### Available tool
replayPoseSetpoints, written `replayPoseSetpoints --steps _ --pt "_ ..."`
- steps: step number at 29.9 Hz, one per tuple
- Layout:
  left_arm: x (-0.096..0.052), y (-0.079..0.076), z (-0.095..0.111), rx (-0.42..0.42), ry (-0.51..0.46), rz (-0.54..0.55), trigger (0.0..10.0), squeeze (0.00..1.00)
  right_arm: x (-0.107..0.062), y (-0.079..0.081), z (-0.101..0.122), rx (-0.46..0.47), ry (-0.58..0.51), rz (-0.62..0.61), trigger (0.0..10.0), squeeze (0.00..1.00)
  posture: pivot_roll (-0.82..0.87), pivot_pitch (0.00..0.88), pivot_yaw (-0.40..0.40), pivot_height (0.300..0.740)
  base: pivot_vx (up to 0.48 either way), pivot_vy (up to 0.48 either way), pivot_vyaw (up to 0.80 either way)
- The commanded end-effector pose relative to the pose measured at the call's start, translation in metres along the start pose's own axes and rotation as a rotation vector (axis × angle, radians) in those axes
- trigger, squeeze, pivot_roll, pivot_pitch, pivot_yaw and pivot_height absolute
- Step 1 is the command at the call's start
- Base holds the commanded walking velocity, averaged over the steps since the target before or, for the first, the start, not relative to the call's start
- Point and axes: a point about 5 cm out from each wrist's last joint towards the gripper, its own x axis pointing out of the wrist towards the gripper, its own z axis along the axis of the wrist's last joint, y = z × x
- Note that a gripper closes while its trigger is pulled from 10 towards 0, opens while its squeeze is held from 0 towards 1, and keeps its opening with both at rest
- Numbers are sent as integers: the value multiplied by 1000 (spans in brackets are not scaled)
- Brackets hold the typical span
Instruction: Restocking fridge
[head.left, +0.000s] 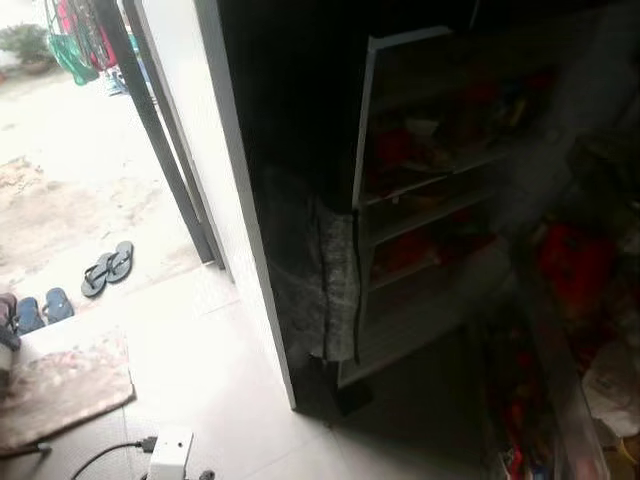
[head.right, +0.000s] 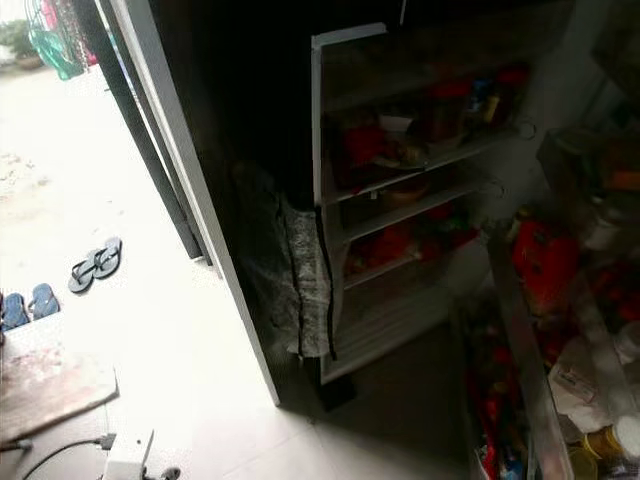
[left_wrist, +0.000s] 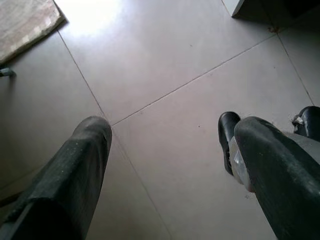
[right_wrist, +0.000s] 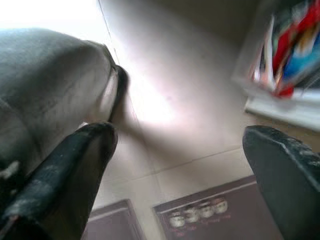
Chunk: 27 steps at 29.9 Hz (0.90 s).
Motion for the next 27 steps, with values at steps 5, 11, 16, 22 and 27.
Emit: replayPoseSetpoints --steps 5,11,16,22,27 --pt "-2 6 -8 12 30 13 10000 0 0 13 -1 150 -6 -3 10000 0 -92 50 65 740 0 0 0" --pt "-2 6 -7 14 27 9 10000 0 -1 12 -7 431 -11 -124 10000 0 -97 47 66 740 0 0 0" --pt "-2 6 -6 23 27 10 10000 0 -3 13 -16 699 19 -248 10000 0 -111 53 70 740 0 0 0" --pt "-1 7 -6 26 25 10 10000 0 -5 12 -19 794 28 -343 10000 0 -106 55 70 740 0 0 0" --pt "-1 7 -5 33 25 9 10000 0 -8 10 -21 877 20 -471 10000 0 -108 55 74 740 0 0 0"
